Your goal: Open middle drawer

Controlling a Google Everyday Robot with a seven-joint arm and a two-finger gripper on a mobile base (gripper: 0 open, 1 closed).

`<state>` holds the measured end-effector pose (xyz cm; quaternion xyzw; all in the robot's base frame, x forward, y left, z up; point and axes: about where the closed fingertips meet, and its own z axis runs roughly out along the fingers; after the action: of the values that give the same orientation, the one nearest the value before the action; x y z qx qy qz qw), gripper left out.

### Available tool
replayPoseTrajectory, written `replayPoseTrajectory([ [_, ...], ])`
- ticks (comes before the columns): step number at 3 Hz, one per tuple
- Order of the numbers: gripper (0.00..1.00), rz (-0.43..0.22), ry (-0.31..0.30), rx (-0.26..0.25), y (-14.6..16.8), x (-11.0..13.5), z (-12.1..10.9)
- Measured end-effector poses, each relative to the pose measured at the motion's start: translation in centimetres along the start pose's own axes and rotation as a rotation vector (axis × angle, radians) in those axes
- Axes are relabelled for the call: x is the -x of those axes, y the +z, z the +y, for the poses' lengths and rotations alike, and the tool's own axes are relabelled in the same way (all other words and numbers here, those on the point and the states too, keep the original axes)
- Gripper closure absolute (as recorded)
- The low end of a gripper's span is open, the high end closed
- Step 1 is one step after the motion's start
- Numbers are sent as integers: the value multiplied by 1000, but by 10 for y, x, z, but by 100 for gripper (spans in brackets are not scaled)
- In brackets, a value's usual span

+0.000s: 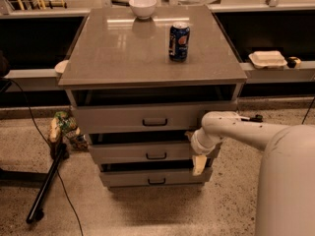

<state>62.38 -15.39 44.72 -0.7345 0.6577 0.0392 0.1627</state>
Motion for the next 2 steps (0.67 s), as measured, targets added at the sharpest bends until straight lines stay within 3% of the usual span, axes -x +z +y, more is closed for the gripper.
replayPoseTrajectory([
  [2, 0, -9, 29, -3, 38, -8, -10],
])
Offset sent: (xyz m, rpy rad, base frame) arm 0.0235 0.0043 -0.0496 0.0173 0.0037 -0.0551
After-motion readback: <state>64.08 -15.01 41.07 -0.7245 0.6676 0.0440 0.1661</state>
